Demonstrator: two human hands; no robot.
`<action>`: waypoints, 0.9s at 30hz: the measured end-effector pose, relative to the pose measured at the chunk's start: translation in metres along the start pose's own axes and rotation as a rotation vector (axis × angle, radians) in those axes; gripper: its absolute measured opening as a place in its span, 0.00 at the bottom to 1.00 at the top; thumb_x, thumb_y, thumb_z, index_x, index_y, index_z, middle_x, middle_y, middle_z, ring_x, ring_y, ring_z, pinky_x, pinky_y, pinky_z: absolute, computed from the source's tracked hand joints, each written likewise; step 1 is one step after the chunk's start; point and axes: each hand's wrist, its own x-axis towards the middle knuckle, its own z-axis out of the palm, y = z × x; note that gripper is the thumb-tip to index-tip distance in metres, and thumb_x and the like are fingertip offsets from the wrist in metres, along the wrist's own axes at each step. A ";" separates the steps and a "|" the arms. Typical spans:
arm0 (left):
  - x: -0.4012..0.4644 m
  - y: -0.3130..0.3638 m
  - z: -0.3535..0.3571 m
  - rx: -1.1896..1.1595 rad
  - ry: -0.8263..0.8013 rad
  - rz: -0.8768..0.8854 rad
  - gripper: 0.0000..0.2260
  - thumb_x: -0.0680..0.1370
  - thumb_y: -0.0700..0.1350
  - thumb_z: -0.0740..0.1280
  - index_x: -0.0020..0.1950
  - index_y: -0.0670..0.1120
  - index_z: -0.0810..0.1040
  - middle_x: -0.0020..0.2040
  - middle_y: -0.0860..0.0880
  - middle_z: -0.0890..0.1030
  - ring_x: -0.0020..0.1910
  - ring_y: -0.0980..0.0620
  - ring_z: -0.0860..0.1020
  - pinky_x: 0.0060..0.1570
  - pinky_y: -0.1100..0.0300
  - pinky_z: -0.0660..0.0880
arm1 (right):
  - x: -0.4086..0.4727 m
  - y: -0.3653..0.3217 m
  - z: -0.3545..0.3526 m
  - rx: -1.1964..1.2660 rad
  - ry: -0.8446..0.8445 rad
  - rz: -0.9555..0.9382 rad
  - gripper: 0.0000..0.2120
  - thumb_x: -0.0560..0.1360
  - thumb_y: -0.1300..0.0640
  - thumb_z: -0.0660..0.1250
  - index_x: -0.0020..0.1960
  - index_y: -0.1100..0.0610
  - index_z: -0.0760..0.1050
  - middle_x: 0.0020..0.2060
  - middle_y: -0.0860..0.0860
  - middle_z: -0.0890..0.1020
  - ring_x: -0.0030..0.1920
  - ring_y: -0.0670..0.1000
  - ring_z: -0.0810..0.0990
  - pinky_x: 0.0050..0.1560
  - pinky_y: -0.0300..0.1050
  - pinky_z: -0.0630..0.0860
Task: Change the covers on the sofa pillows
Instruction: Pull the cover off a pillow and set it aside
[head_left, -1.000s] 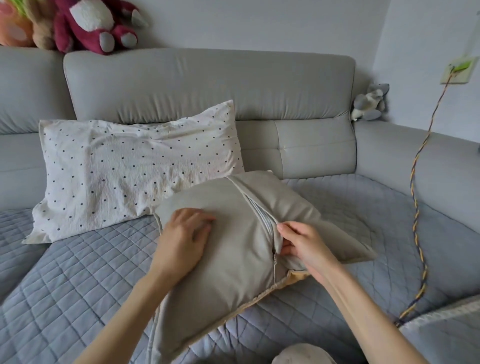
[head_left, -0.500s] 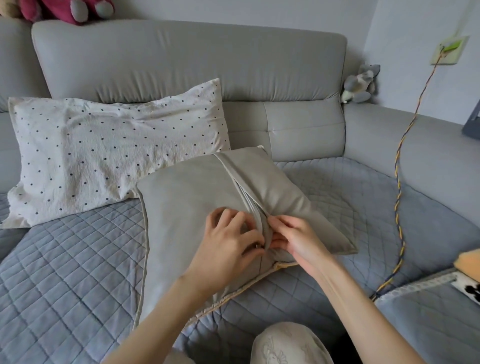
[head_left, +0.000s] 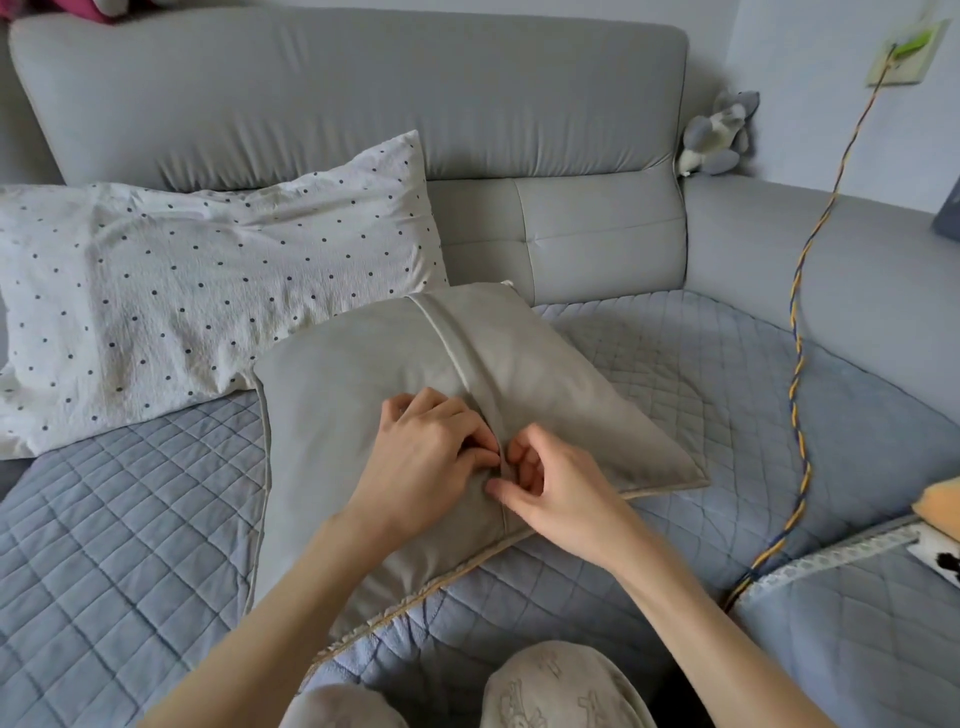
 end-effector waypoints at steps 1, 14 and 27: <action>0.003 0.000 -0.003 -0.005 -0.021 -0.018 0.10 0.71 0.55 0.62 0.39 0.53 0.80 0.41 0.58 0.79 0.49 0.57 0.71 0.56 0.57 0.62 | 0.002 0.000 0.001 -0.025 0.023 -0.033 0.08 0.73 0.54 0.68 0.44 0.55 0.70 0.33 0.46 0.73 0.34 0.45 0.72 0.37 0.37 0.67; 0.076 -0.053 -0.024 -0.225 0.065 -0.432 0.02 0.75 0.43 0.69 0.42 0.48 0.78 0.45 0.47 0.81 0.49 0.45 0.78 0.55 0.52 0.72 | 0.002 0.010 -0.012 0.199 -0.263 0.085 0.13 0.72 0.64 0.63 0.32 0.59 0.63 0.26 0.48 0.66 0.29 0.45 0.63 0.34 0.45 0.61; 0.100 -0.076 -0.028 -0.305 0.205 -0.444 0.03 0.76 0.40 0.67 0.46 0.41 0.78 0.41 0.50 0.77 0.43 0.53 0.73 0.39 0.69 0.63 | 0.115 -0.043 0.002 -0.409 0.118 -0.092 0.30 0.73 0.37 0.63 0.65 0.57 0.69 0.63 0.50 0.71 0.65 0.52 0.67 0.64 0.47 0.63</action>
